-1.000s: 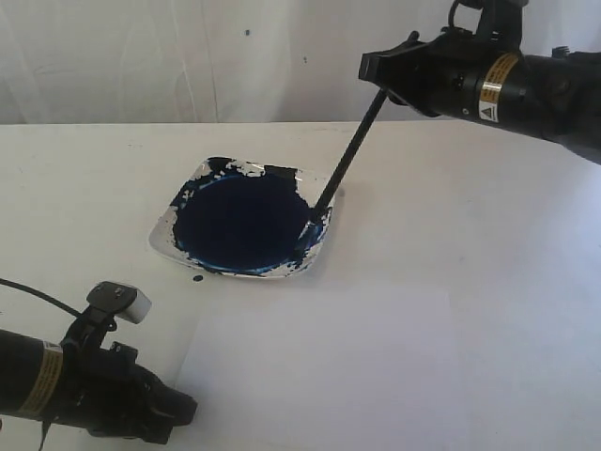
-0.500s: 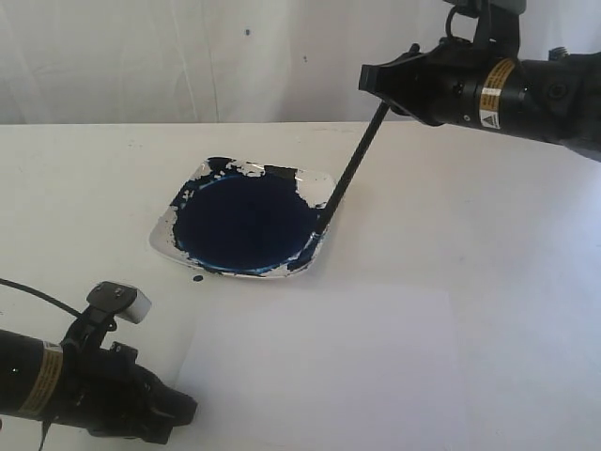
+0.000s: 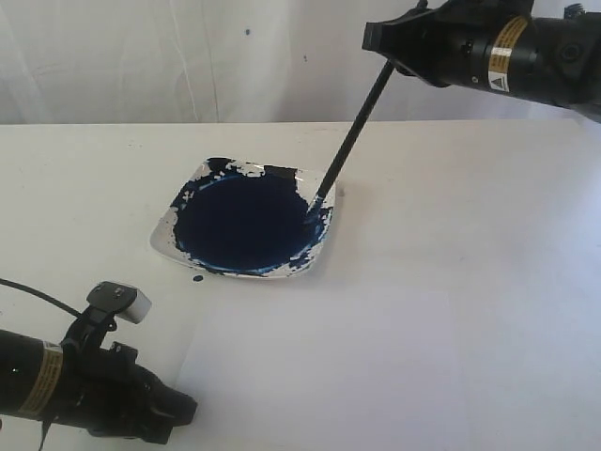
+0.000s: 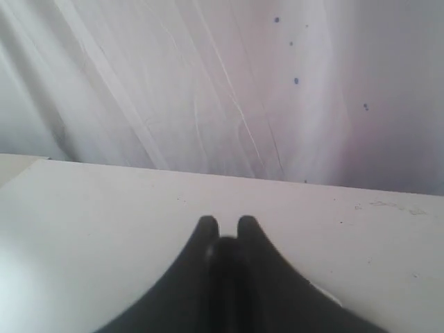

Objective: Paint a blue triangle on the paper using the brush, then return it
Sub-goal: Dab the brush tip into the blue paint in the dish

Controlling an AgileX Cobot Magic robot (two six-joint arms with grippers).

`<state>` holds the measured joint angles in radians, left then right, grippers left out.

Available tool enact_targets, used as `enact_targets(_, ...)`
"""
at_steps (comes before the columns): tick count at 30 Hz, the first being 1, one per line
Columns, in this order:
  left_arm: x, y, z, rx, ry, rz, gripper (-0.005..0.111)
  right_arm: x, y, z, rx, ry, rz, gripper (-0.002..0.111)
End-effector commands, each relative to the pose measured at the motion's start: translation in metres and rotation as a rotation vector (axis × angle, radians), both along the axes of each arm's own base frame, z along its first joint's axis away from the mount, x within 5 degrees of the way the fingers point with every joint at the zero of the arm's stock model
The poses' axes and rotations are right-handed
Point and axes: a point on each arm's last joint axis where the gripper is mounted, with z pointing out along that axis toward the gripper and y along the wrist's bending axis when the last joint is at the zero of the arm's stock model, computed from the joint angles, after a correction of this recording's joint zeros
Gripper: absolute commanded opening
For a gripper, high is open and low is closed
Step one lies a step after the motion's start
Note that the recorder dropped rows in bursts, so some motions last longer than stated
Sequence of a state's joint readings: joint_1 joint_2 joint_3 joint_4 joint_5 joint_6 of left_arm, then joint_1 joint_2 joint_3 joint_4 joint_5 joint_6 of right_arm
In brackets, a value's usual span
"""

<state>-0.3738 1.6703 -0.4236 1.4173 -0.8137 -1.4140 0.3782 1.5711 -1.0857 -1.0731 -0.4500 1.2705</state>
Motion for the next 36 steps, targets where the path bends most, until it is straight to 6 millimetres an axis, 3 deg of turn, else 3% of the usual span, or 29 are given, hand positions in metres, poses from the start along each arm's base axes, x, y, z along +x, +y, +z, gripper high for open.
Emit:
enact_targets(1,-0.002,0.001,-0.002,0.033,-0.005,-0.011,0.0,0.0,-0.003,0.006,0.034,0.007,-0.007,0.0)
enact_targets(24,-0.002,0.001,-0.002,0.033,-0.005,-0.011,0.0,-0.002,0.004,-0.021,-0.056,0.174,0.092,0.0)
enact_targets(32,-0.002,0.001,-0.002,0.033,-0.005,-0.011,0.0,-0.002,0.005,-0.019,-0.06,0.159,0.099,0.0)
enact_targets(36,-0.002,0.001,-0.002,0.033,-0.005,-0.011,0.0,-0.001,0.005,-0.004,-0.044,0.116,0.099,0.0)
